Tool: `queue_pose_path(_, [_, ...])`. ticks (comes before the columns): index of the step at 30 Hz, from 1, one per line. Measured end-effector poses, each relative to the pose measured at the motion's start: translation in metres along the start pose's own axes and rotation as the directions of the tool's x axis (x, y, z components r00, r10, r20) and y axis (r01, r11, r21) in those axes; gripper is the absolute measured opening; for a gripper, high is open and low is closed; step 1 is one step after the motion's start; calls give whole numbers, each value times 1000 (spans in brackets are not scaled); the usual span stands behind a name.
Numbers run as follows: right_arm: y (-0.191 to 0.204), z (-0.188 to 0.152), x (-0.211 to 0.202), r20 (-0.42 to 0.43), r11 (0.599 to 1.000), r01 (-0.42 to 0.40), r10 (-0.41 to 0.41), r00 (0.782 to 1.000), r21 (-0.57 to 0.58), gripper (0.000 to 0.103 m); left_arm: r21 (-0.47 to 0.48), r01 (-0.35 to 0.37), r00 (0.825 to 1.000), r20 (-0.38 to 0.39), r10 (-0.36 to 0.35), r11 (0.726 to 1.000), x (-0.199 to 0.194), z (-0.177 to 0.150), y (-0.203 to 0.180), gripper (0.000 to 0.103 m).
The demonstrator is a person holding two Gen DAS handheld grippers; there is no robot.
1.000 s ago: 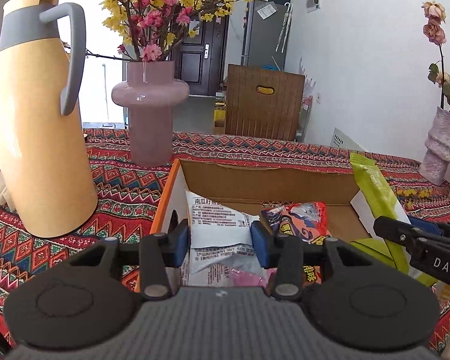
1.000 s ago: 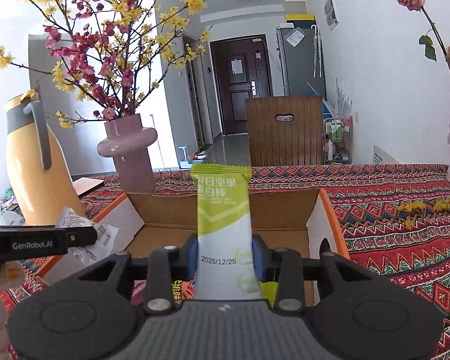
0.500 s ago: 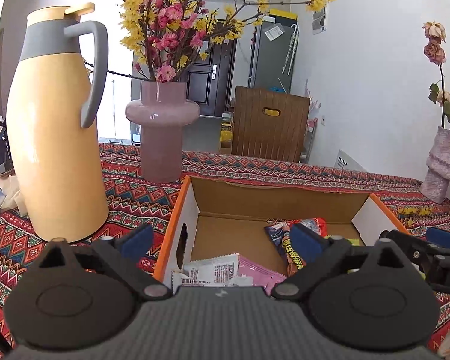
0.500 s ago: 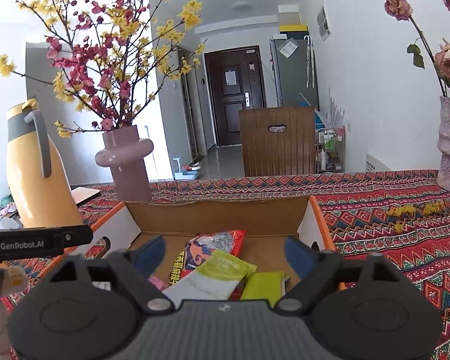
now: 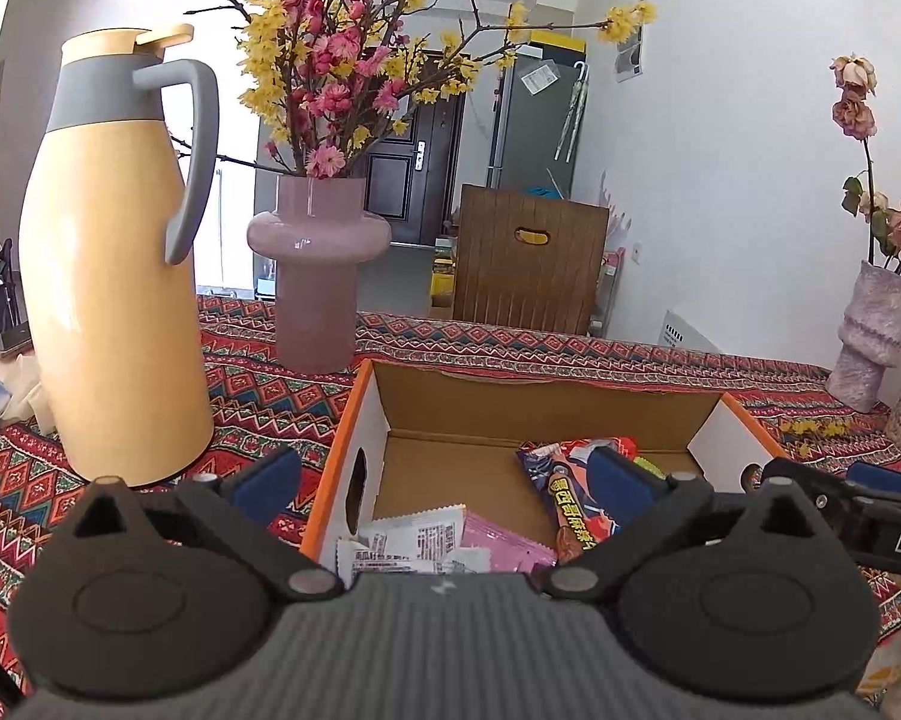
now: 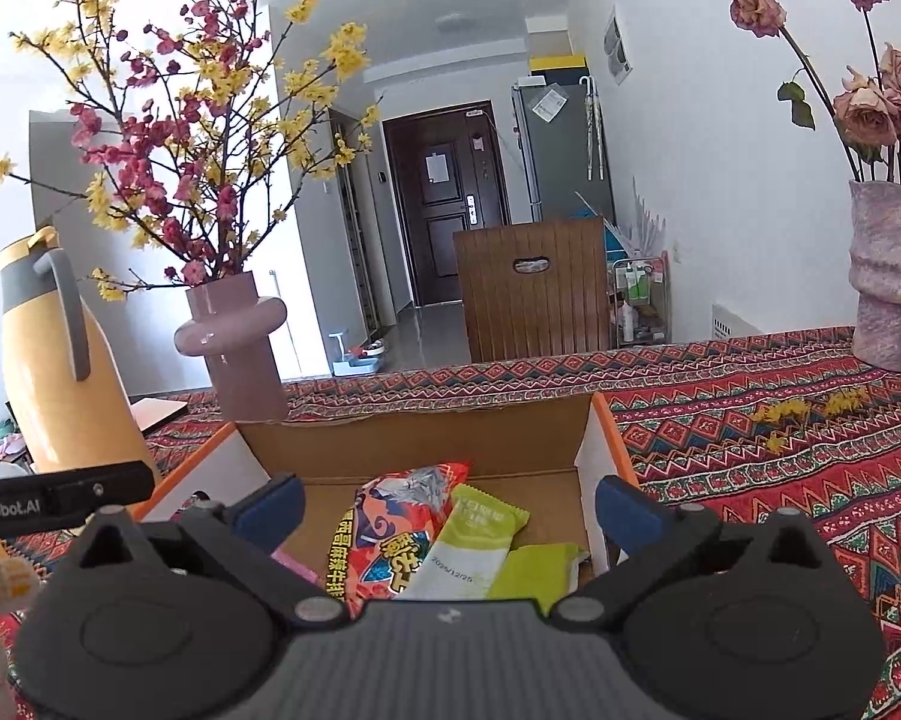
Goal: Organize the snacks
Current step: 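Lift both grippers out of the box back toward the snack pile, then grasp the long yellow-and-orange bread packet with the right gripper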
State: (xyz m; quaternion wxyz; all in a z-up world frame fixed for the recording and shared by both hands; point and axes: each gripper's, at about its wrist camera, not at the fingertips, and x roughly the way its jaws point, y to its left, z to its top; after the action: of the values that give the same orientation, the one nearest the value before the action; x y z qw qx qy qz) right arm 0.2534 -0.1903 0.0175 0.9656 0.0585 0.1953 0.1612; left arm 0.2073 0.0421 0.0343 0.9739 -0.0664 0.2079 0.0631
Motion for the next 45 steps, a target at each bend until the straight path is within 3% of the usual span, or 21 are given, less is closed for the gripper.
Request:
queue_pose_path(9, [0,4,-10,38,1000,6,-6,999,0,103,-9,-9,1000,8,9,1000,-7,4,-2,103])
queue_pose_path(23, [12,13,-51,79,1000,-2,4,997,-26,103,-11,-26,999,45,27,1000,-62,9,2,103])
queue_pose_path(32, [23,-9,-95,76,999,-14,16,997,-28,103,-6,-33,998,46,33,999,-102,-9,11,103])
queue_pose_path(45, [30,-45,-137,35,999,-30,32,999,-43,103,-40,-44,999,-30,43,998,-123,-49,33,103])
